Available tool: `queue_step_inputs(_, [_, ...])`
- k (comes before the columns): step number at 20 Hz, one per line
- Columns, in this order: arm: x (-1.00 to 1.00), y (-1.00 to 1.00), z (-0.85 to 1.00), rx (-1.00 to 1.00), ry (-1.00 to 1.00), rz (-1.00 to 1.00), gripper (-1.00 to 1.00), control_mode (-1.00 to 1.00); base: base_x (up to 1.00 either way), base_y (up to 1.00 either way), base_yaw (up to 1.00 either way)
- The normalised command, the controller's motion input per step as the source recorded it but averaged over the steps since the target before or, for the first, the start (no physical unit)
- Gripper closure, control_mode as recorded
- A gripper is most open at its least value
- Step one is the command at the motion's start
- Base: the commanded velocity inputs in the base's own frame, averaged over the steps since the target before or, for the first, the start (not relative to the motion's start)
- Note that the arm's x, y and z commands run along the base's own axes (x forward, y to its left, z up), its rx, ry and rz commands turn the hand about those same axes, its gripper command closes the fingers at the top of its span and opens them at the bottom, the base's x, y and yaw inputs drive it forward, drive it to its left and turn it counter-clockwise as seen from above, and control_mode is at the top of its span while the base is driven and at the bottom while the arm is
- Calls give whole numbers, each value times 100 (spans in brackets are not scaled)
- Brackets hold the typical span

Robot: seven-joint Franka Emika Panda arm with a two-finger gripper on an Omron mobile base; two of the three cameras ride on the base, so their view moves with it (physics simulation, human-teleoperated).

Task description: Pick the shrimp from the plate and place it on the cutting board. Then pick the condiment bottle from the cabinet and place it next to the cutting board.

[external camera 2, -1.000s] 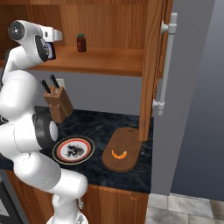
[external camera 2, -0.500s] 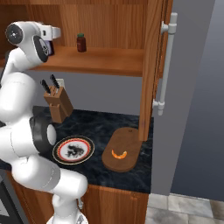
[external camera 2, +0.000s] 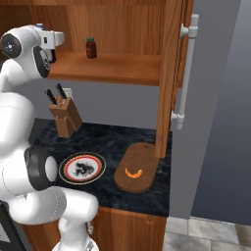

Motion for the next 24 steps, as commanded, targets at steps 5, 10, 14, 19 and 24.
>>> queue_step_inputs(5, [-62,-28,11,3,-3,3,100,-100,0,0,0])
queue_step_inputs(10, [-61,-25,2,0,-1,1,100,-100,0,0,0])
queue_step_inputs(14, [-62,-21,0,0,-1,2,100,-100,0,0,0])
queue_step_inputs(19, [-56,-9,0,0,-4,4,100,-100,0,0,0])
queue_step_inputs(24, [-50,-2,-2,0,-7,5,100,-100,0,0,0])
